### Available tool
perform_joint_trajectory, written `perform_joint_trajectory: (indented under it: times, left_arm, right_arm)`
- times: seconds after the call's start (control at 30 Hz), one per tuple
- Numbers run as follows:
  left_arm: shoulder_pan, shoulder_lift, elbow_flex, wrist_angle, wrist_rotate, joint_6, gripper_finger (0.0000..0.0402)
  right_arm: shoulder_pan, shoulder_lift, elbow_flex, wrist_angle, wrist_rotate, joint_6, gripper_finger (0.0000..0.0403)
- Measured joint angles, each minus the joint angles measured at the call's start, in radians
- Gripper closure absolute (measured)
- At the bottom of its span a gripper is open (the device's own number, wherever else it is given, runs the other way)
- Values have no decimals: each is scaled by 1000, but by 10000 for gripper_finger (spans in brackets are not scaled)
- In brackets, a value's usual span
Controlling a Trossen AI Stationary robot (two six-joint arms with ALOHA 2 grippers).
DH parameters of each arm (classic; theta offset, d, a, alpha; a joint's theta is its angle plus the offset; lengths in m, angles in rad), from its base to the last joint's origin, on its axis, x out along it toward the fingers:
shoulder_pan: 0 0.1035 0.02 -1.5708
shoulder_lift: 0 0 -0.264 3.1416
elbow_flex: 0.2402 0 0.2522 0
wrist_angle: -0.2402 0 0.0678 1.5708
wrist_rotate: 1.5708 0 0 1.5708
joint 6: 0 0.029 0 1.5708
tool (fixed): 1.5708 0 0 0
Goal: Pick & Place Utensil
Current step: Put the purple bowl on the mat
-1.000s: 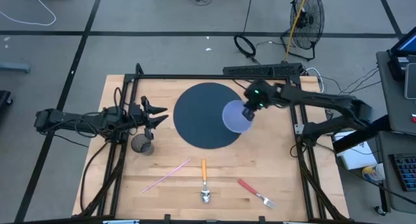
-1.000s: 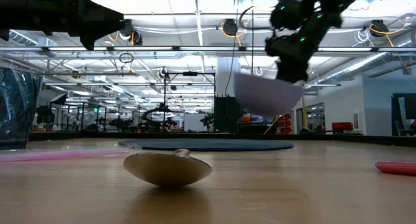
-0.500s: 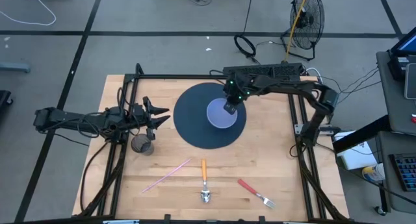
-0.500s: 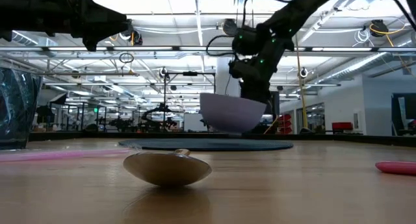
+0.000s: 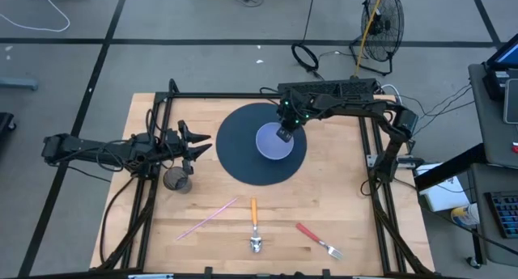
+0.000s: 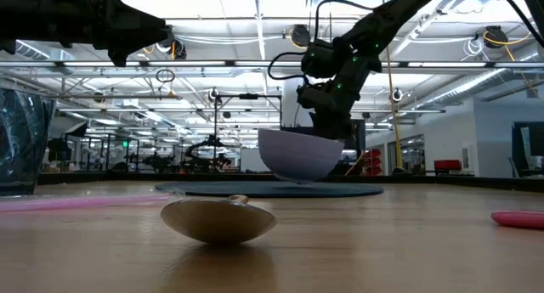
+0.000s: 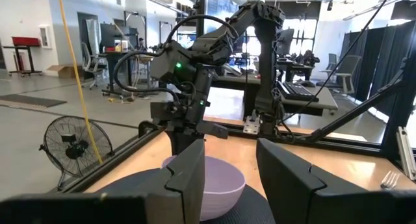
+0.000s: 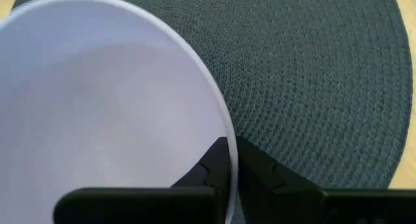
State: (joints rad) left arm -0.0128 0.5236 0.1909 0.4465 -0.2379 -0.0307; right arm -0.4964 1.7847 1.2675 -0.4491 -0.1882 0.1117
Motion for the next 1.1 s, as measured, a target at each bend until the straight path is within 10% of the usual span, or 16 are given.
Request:
perform_joint_trajectory:
  times: [0.67, 1.1]
  left_arm:
    - [26, 17, 5, -14, -139, -122, 256]
    - [153, 422, 415, -422, -95, -144, 256]
  right_arm:
    - [14, 0, 0, 76, 0, -4, 319]
    - [14, -79, -2, 59, 6, -47, 228]
